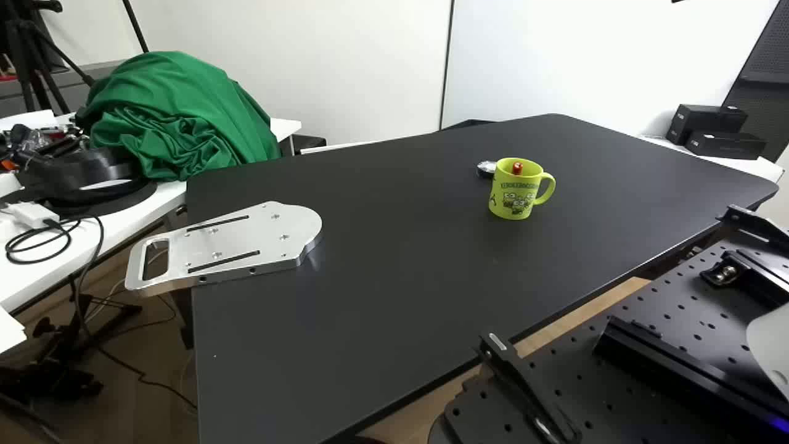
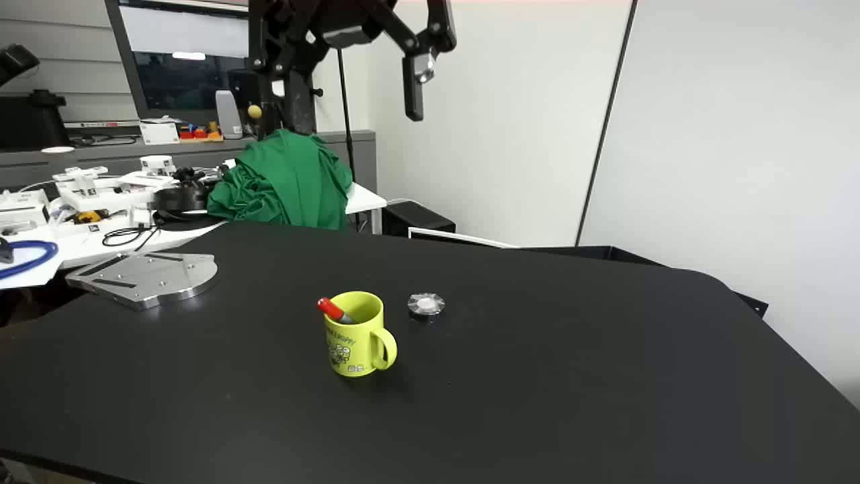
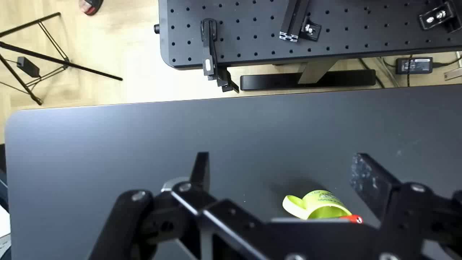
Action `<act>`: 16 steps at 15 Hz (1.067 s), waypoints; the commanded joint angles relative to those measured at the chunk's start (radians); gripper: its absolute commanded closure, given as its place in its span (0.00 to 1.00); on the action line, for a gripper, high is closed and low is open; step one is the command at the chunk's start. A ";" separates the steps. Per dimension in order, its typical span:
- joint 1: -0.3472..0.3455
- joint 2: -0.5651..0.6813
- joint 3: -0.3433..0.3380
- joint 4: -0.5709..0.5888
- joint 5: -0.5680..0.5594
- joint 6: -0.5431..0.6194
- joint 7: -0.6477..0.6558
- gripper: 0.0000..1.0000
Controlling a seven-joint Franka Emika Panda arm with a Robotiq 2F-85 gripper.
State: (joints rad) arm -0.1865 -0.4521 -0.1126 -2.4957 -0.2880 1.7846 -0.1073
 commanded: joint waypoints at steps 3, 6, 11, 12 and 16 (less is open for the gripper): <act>0.014 -0.001 -0.012 0.002 -0.004 -0.003 0.005 0.00; 0.014 -0.001 -0.012 0.002 -0.004 -0.003 0.005 0.00; 0.014 -0.001 -0.012 0.002 -0.004 -0.003 0.005 0.00; 0.017 0.024 -0.006 0.024 -0.005 -0.010 0.016 0.00; 0.033 0.095 0.009 0.089 -0.002 -0.026 0.031 0.00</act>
State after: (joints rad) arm -0.1729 -0.4346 -0.1114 -2.4828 -0.2880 1.7858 -0.1048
